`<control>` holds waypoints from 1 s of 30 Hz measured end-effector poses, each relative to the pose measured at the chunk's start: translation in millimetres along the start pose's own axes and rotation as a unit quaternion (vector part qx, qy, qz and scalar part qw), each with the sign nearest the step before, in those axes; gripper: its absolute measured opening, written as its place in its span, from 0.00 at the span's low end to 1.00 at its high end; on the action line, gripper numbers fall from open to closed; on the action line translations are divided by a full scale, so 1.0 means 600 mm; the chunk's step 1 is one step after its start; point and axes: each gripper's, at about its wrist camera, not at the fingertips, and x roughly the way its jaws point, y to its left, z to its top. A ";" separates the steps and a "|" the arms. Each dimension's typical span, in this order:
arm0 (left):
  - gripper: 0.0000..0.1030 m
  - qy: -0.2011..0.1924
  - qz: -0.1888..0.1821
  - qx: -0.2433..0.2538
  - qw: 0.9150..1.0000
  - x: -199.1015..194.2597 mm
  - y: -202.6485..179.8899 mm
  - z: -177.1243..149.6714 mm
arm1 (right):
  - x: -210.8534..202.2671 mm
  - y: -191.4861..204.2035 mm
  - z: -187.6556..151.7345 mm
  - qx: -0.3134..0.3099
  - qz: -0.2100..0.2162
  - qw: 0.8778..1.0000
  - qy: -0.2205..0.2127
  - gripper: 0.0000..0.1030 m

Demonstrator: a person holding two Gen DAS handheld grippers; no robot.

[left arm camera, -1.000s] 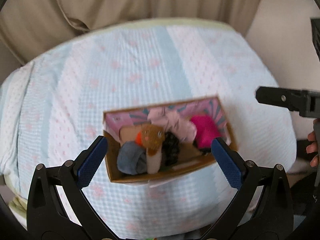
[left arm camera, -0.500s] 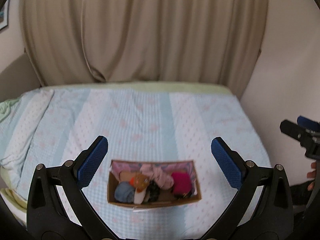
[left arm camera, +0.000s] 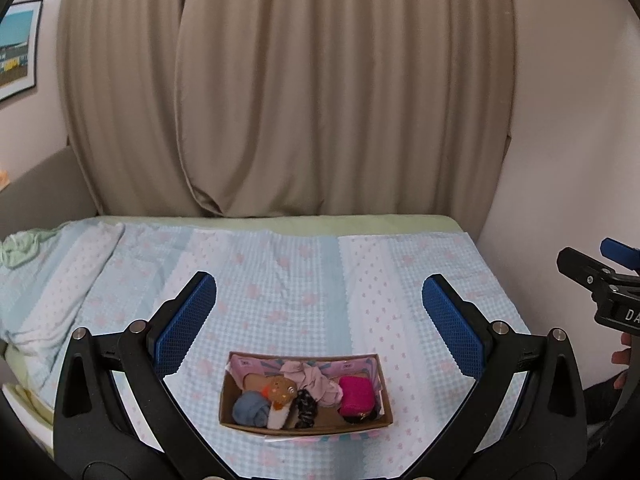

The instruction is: Organize soft objects

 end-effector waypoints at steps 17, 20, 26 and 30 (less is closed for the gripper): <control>1.00 -0.010 0.004 0.009 1.000 -0.016 -0.017 0.001 | -0.027 -0.014 0.001 0.001 -0.012 1.000 -0.013 1.00; 1.00 -0.010 0.006 0.008 1.000 -0.016 -0.013 0.002 | -0.030 -0.013 0.002 0.001 -0.012 1.000 -0.014 1.00; 1.00 -0.012 0.007 0.006 1.000 -0.015 -0.010 0.000 | -0.032 -0.010 0.002 0.001 -0.013 1.000 -0.015 1.00; 1.00 -0.013 0.009 0.005 1.000 -0.016 -0.010 -0.001 | -0.030 -0.011 0.002 0.001 -0.012 1.000 -0.013 1.00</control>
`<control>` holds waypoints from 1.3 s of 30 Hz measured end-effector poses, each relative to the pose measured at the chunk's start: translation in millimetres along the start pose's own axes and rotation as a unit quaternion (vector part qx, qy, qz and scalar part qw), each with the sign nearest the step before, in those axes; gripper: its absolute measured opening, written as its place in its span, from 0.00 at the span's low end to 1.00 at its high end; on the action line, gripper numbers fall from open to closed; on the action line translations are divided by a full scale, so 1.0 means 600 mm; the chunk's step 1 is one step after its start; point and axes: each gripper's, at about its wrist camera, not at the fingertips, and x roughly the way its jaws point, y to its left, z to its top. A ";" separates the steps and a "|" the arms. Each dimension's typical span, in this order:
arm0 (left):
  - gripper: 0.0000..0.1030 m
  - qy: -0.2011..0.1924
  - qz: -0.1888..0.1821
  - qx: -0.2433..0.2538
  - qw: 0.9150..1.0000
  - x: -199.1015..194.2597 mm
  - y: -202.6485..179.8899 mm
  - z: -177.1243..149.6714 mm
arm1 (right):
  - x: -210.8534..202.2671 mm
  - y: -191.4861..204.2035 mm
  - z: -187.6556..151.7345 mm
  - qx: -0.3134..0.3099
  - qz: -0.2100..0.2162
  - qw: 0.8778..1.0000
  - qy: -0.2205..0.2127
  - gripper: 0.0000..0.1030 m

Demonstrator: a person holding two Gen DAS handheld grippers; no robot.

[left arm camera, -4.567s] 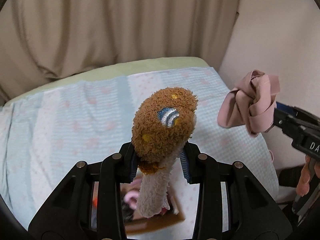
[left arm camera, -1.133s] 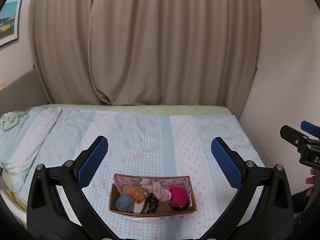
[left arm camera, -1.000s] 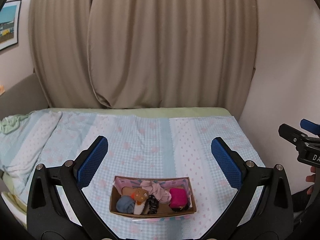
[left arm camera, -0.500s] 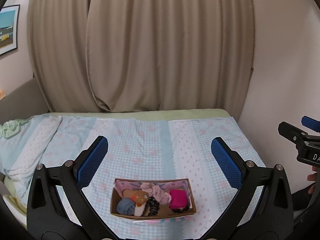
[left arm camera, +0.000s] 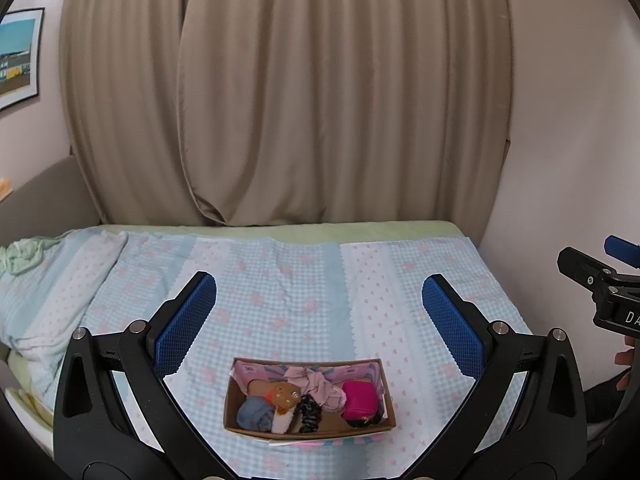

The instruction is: Organize soft objects

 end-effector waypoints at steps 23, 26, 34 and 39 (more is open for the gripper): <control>1.00 -0.001 0.002 0.002 1.000 0.002 0.000 0.001 | 0.000 -0.004 0.002 0.001 0.000 1.000 0.000 1.00; 1.00 -0.001 0.002 0.003 1.000 0.002 -0.001 0.001 | 0.001 -0.005 0.003 0.003 -0.001 1.000 0.000 1.00; 1.00 -0.009 0.006 0.008 1.000 0.001 -0.001 0.002 | 0.001 -0.006 0.003 0.003 0.000 1.000 0.000 1.00; 1.00 -0.018 0.008 0.008 1.000 -0.003 0.004 0.004 | 0.001 -0.006 0.003 0.003 -0.001 1.000 -0.001 1.00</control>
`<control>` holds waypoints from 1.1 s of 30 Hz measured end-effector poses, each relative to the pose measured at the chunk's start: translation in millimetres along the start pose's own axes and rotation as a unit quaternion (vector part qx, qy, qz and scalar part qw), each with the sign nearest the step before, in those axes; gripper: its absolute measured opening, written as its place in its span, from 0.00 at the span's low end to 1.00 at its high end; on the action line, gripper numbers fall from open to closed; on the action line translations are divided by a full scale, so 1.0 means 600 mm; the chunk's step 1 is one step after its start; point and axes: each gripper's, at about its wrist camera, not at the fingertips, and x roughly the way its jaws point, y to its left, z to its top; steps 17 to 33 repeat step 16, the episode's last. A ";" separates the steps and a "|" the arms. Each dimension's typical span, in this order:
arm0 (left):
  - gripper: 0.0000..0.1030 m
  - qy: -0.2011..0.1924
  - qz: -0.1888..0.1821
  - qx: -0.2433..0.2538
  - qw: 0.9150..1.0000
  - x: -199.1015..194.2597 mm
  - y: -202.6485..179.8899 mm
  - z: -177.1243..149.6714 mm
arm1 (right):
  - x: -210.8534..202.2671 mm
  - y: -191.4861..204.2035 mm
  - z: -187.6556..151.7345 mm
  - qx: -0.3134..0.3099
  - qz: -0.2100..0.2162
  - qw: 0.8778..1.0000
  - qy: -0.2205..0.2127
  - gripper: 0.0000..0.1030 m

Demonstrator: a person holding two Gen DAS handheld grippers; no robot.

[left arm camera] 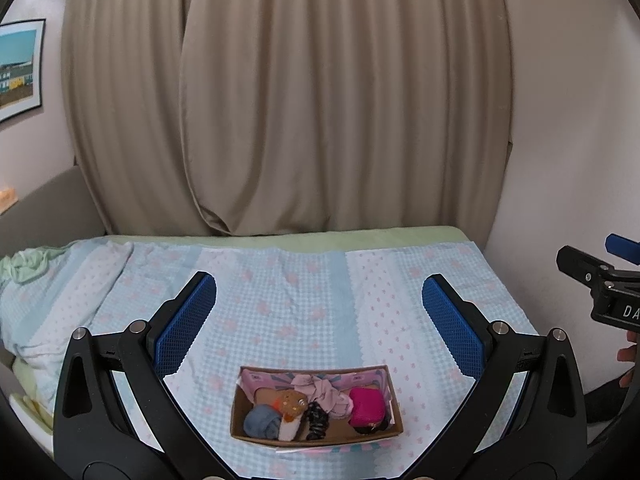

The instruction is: Organize soft objects

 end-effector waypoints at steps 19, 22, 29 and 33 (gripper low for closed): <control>1.00 -0.006 0.006 0.013 1.000 0.024 -0.011 0.003 | 0.013 0.003 0.004 0.010 -0.001 1.000 0.009 1.00; 1.00 -0.006 0.006 0.013 1.000 0.024 -0.011 0.003 | 0.013 0.003 0.004 0.010 -0.001 1.000 0.009 1.00; 1.00 -0.006 0.006 0.013 1.000 0.024 -0.011 0.003 | 0.013 0.003 0.004 0.010 -0.001 1.000 0.009 1.00; 1.00 -0.006 0.006 0.013 1.000 0.024 -0.011 0.003 | 0.013 0.003 0.004 0.010 -0.001 1.000 0.009 1.00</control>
